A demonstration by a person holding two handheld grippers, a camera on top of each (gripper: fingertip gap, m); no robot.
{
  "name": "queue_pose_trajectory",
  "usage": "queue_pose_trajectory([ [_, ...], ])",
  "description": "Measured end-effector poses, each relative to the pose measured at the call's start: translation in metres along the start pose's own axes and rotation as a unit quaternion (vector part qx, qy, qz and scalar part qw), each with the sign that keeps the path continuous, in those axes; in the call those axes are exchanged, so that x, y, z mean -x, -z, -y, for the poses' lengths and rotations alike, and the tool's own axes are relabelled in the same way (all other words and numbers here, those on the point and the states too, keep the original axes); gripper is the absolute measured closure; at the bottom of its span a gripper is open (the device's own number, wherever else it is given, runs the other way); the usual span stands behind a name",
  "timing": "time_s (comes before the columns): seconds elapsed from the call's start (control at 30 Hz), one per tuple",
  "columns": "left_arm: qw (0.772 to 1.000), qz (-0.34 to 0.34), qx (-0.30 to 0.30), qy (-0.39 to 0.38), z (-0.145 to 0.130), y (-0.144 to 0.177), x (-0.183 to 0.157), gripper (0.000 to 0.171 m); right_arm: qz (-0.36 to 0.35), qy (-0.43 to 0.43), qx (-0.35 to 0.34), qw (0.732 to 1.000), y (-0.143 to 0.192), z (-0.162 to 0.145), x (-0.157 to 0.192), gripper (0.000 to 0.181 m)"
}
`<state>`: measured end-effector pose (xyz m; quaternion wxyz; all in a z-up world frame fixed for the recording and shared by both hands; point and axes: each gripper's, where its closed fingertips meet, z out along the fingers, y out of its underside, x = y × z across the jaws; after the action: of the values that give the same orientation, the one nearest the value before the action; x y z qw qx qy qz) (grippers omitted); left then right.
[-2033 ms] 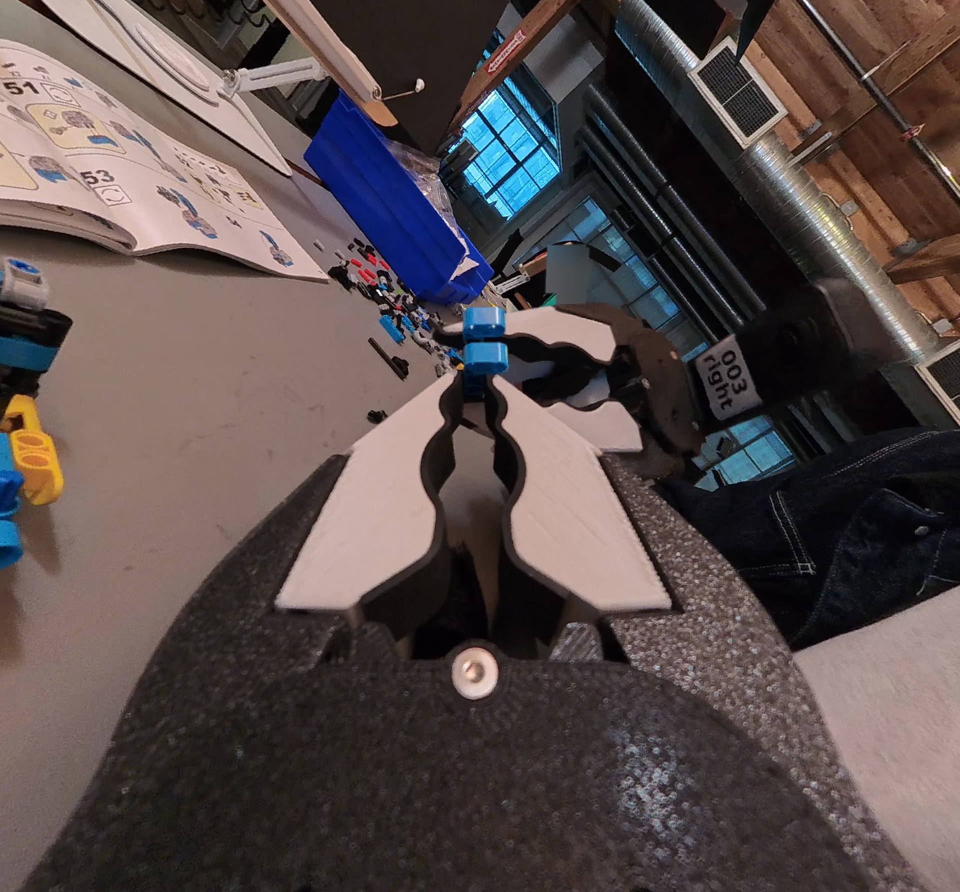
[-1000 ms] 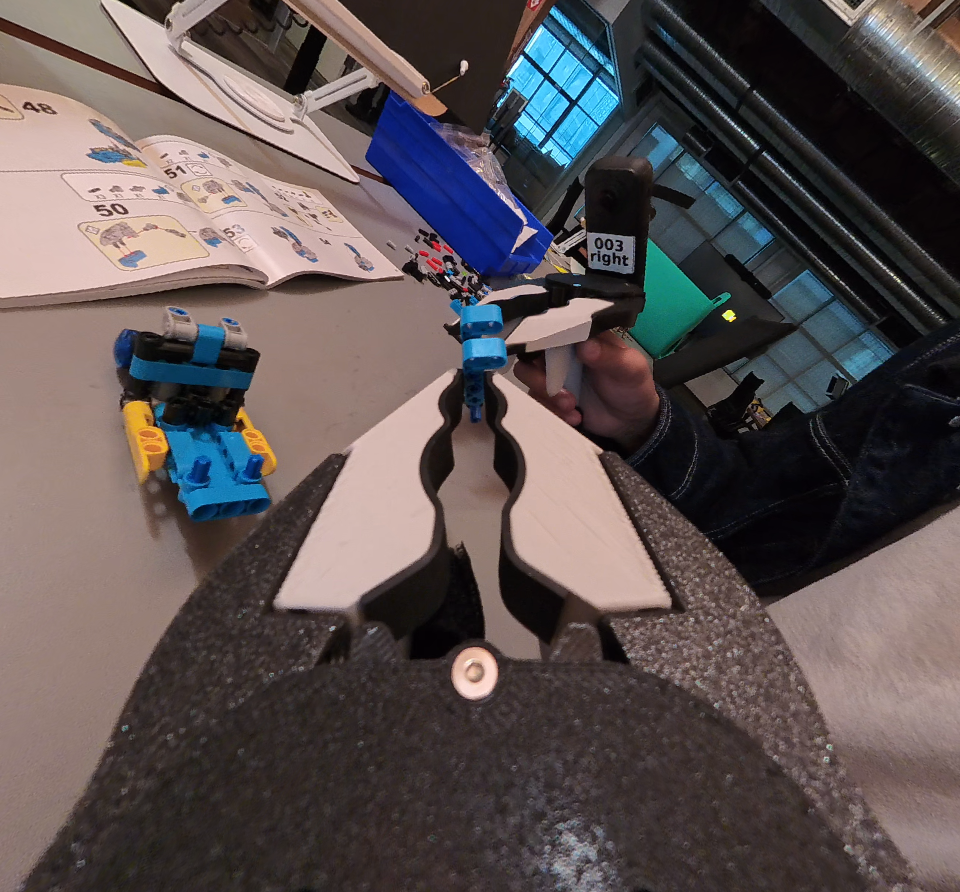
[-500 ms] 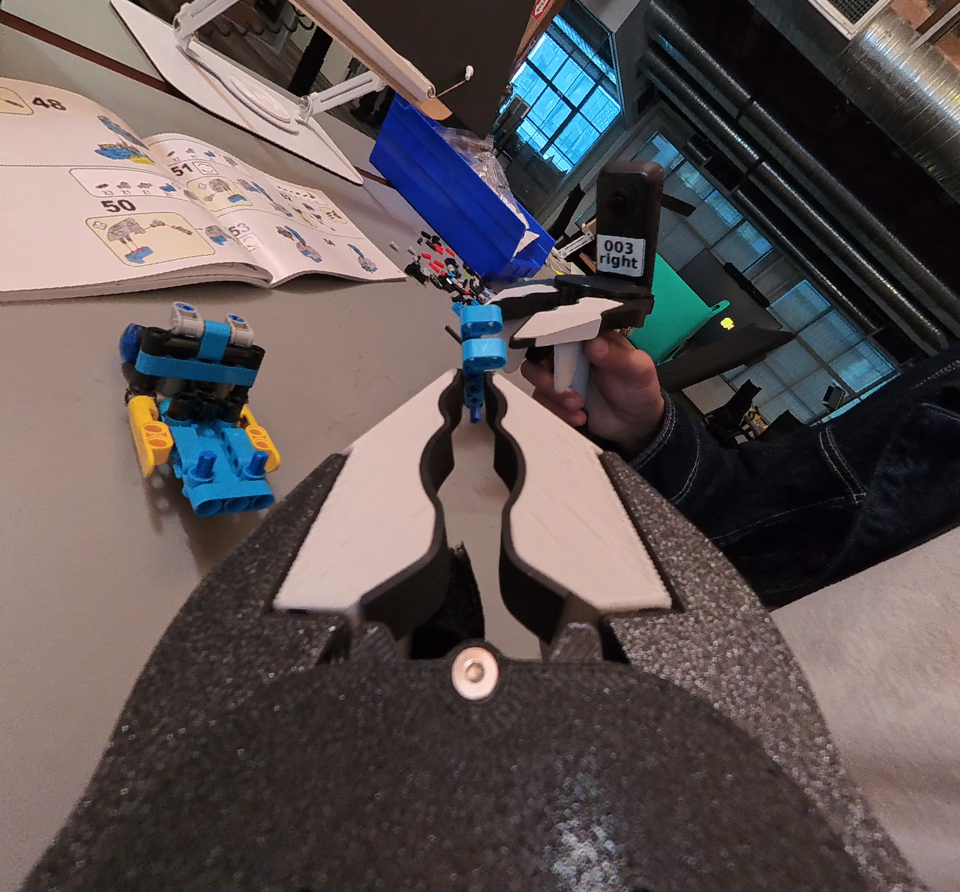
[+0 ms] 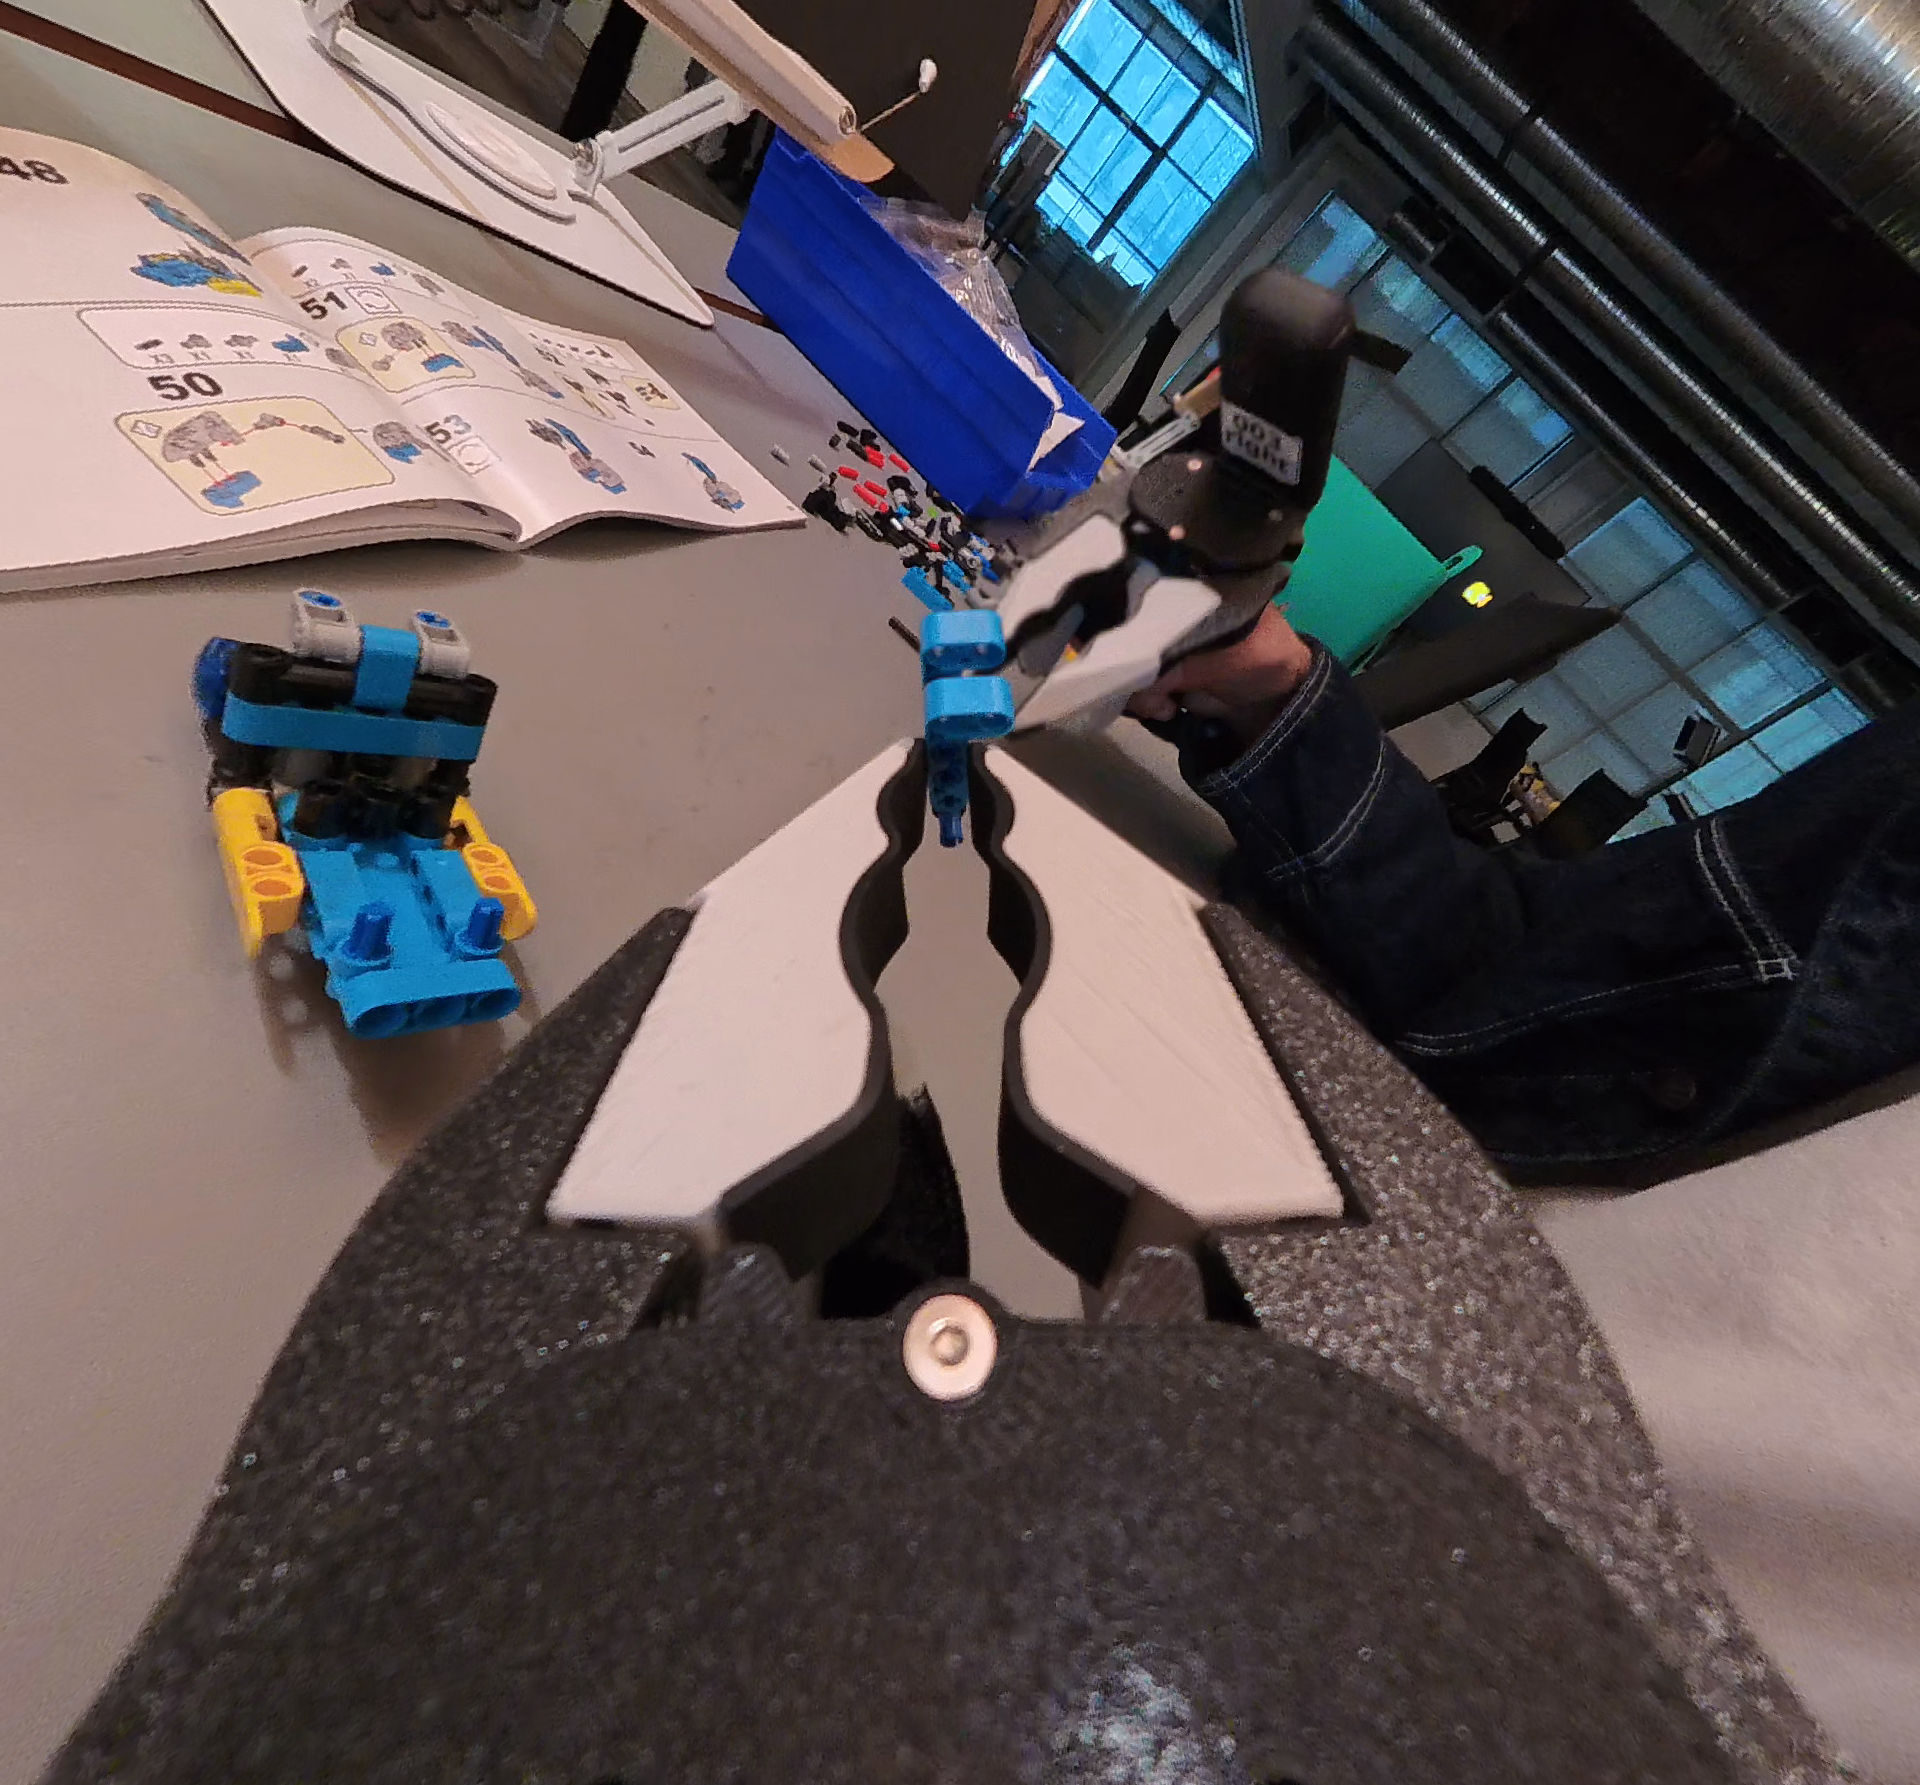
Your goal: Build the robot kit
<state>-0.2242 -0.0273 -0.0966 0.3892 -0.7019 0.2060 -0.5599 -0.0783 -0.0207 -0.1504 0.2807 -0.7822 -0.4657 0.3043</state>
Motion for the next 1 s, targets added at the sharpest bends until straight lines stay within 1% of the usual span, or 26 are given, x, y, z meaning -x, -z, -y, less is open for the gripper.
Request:
queue_pose_trajectory([
  [0.07,1.000,0.004,0.005,-0.008,-0.002,-0.001,0.000,0.164,-0.004,0.016,0.058,0.998,-0.013,-0.021,0.003,0.160],
  [0.13,1.000,0.014,0.012,-0.018,-0.004,-0.002,0.001,0.164,-0.026,0.032,0.083,0.996,-0.022,-0.028,0.000,0.159],
  [0.27,0.997,0.028,0.039,-0.056,-0.013,-0.008,-0.001,0.164,-0.062,0.062,0.090,0.992,-0.026,-0.029,-0.006,0.164],
  [0.37,0.995,0.030,0.058,-0.080,-0.020,-0.012,-0.004,0.164,-0.065,0.068,0.084,0.992,-0.028,-0.026,-0.005,0.167],
  [0.4,0.994,0.029,0.063,-0.086,-0.021,-0.013,-0.006,0.164,-0.061,0.071,0.082,0.992,-0.030,-0.026,-0.003,0.174],
  [0.47,0.993,0.028,0.067,-0.095,-0.023,-0.014,-0.008,0.164,-0.061,0.076,0.075,0.992,-0.032,-0.023,-0.002,0.174],
  [0.53,0.992,0.028,0.069,-0.102,-0.024,-0.014,-0.009,0.164,-0.050,0.086,0.060,0.993,-0.034,-0.016,0.006,0.174],
  [0.6,0.991,0.031,0.074,-0.110,-0.026,-0.015,-0.009,0.164,-0.038,0.098,0.027,0.994,-0.034,-0.001,0.017,0.174],
  [0.73,0.983,0.035,0.100,-0.151,-0.036,-0.020,-0.014,0.164,-0.005,0.135,-0.092,0.987,-0.023,0.046,0.051,0.174],
  [0.8,0.977,0.034,0.119,-0.173,-0.043,-0.023,-0.016,0.164,0.024,0.136,-0.129,0.982,-0.019,0.060,0.067,0.174],
  [0.83,0.975,0.033,0.126,-0.181,-0.046,-0.024,-0.018,0.164,0.039,0.137,-0.114,0.983,-0.024,0.055,0.072,0.174],
  [0.87,0.974,0.033,0.129,-0.185,-0.047,-0.025,-0.018,0.164,0.032,0.140,-0.071,0.987,-0.032,0.042,0.069,0.174],
  [0.9,0.973,0.035,0.130,-0.185,-0.048,-0.025,-0.017,0.164,0.008,0.150,-0.033,0.988,-0.038,0.030,0.061,0.174],
  [0.93,0.974,0.036,0.130,-0.183,-0.047,-0.025,-0.017,0.164,-0.006,0.160,-0.016,0.987,-0.042,0.023,0.056,0.174],
  [1.0,0.974,0.035,0.128,-0.183,-0.047,-0.025,-0.017,0.164,-0.002,0.163,-0.023,0.986,-0.042,0.025,0.059,0.174],
])
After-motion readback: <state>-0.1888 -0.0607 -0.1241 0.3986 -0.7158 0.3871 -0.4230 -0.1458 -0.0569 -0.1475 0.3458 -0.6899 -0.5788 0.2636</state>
